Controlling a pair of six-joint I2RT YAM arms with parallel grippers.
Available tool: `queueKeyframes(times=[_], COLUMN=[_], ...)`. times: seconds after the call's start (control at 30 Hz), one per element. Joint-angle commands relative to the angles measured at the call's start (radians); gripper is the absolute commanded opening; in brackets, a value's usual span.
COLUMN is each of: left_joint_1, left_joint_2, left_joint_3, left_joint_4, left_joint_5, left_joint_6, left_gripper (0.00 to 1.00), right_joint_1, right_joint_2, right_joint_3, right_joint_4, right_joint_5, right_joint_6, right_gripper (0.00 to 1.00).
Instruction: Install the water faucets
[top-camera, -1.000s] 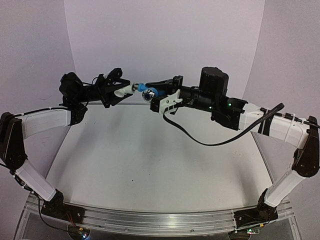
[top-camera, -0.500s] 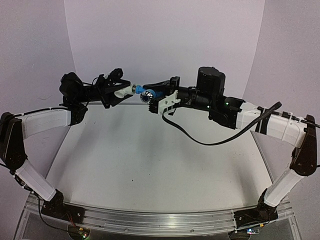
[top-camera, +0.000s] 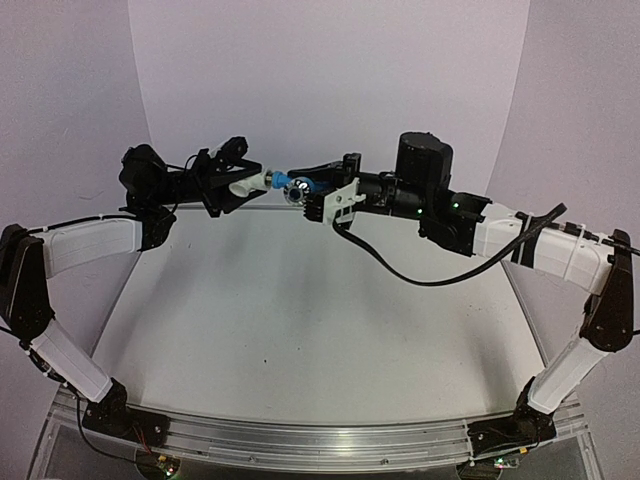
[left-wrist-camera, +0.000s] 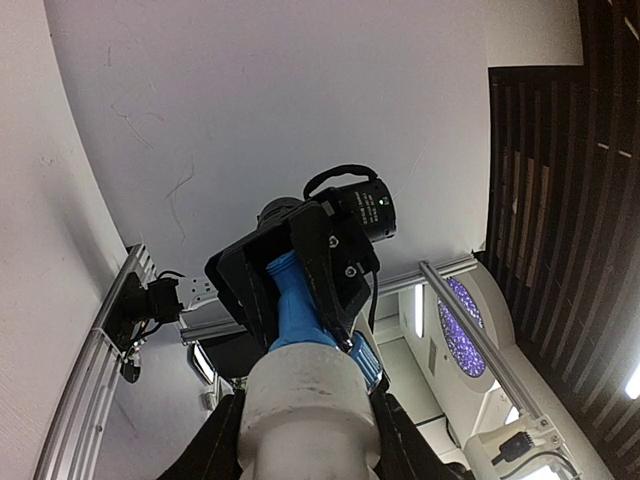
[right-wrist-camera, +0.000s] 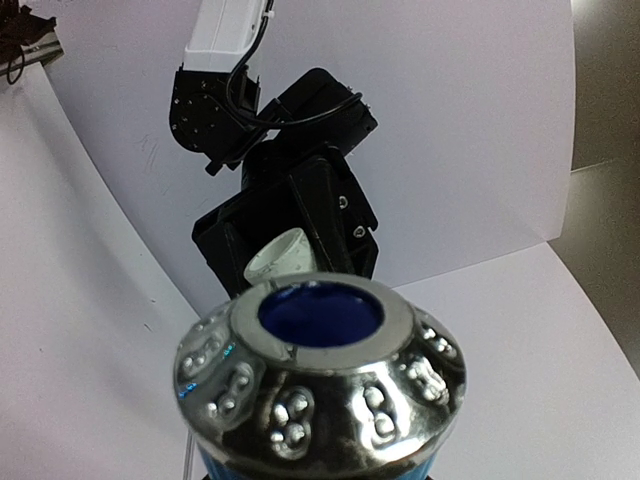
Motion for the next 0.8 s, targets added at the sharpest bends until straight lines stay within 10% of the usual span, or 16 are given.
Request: queueKeyframes(times=[0.0,0.77], left_joint_1=[-0.045,-0.067], left_joint_2=[-0.040,-0.058], left_joint_3=[0.040,0.015], left_joint_4=[0.058,0.060], left_joint_5=[0.017,-0.025], left_joint_6=[0.009,0.067], left_gripper=[0.00,0.00], right_joint_1=[0.013,0.014], right_joint_2=[0.011,0.035], right_joint_3=[0.040,0.057], right_joint_4=[0.064,0.116], right_joint_5=[-0.043,-0.111], right_joint_6=[0.087,0.363], right_gripper=[0.00,0.00])
